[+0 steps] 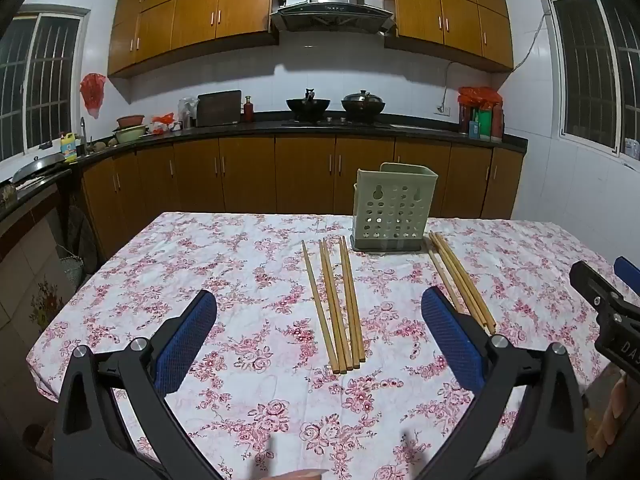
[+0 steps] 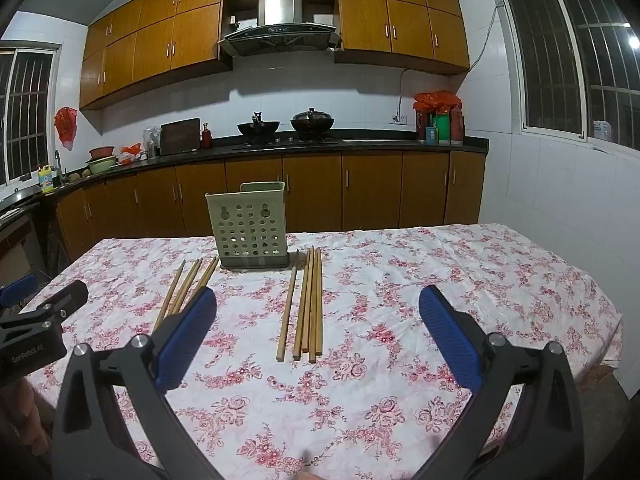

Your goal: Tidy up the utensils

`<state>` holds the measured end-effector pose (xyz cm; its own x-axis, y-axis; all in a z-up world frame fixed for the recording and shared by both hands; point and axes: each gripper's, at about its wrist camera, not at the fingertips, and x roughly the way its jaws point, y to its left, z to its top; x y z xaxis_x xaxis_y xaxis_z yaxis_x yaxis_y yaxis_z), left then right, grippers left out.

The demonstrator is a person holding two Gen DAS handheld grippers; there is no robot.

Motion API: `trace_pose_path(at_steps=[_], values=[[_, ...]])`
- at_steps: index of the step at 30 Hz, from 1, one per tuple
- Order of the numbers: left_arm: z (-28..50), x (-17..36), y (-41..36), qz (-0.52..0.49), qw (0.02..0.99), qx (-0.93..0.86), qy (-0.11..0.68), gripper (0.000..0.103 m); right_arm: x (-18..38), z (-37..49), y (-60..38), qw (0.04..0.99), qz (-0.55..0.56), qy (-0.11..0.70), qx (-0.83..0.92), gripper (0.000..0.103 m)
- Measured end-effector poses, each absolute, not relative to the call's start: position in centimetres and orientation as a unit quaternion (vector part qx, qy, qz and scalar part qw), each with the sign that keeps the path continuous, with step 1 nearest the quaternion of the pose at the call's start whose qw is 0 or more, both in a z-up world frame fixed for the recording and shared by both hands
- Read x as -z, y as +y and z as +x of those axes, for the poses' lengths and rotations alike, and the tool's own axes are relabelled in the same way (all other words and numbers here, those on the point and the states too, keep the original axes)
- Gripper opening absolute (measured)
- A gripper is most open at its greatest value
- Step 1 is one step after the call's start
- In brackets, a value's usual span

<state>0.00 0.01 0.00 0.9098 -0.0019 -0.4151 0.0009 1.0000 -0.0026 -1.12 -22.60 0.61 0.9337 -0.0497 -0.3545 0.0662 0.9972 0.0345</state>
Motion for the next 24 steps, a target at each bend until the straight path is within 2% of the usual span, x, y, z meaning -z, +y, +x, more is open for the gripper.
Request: trace_pose_path(at_steps=[24], values=[[0.02,0.00,0.07,-0.002,0.977,0.000,0.215,0.101,-0.56,-1.16,-22.59,0.983,0.024,0.180,0.030,0.099]])
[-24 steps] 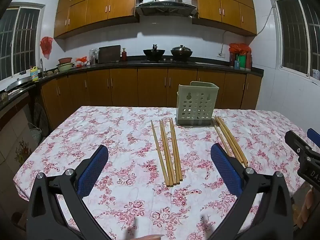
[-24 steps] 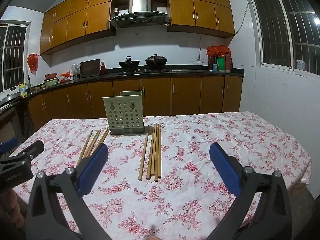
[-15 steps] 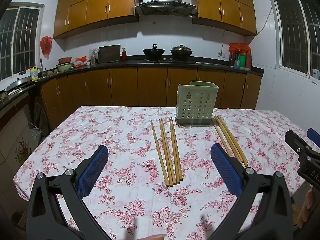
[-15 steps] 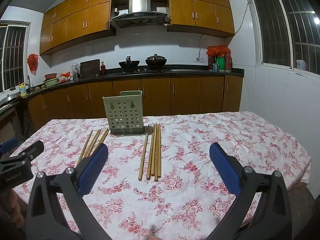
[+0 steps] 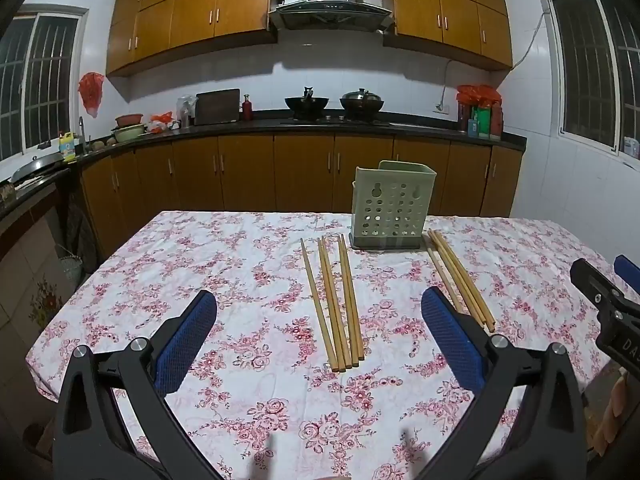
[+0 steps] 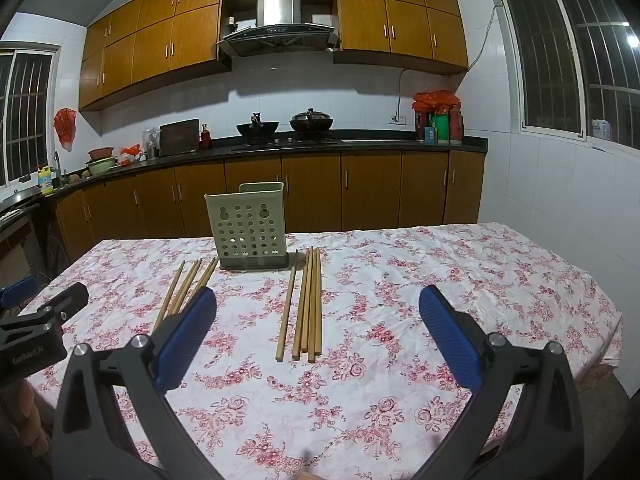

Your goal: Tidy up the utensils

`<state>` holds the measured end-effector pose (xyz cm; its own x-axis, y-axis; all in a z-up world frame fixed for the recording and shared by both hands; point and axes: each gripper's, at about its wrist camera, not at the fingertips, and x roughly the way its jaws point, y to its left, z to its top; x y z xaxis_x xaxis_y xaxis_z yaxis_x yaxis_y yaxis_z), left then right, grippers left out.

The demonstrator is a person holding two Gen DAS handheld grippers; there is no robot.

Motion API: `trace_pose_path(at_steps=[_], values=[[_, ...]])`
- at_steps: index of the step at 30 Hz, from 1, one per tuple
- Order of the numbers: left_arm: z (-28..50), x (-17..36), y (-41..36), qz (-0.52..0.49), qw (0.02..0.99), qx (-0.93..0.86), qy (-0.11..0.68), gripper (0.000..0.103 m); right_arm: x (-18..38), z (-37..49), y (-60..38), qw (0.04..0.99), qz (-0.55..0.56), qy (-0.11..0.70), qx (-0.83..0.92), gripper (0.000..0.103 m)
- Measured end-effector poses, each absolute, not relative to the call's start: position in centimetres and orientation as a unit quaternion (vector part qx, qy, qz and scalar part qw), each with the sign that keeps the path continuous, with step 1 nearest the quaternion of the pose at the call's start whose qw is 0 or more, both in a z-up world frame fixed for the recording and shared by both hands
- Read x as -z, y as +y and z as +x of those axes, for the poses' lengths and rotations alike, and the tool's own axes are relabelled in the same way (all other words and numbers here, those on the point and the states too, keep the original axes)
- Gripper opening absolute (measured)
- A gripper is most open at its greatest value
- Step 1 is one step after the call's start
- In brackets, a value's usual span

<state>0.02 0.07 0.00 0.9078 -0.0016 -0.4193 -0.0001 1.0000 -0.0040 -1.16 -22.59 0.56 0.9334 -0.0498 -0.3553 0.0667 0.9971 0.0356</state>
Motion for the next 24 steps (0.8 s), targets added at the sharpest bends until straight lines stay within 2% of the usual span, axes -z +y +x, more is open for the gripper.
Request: trace_pose_path(at_steps=[24], values=[[0.02,0.00,0.02,0.000,0.977,0.000,0.215,0.101,-0.74,-1.20,-22.75,0.983,0.025,0.180,0.029,0.099]])
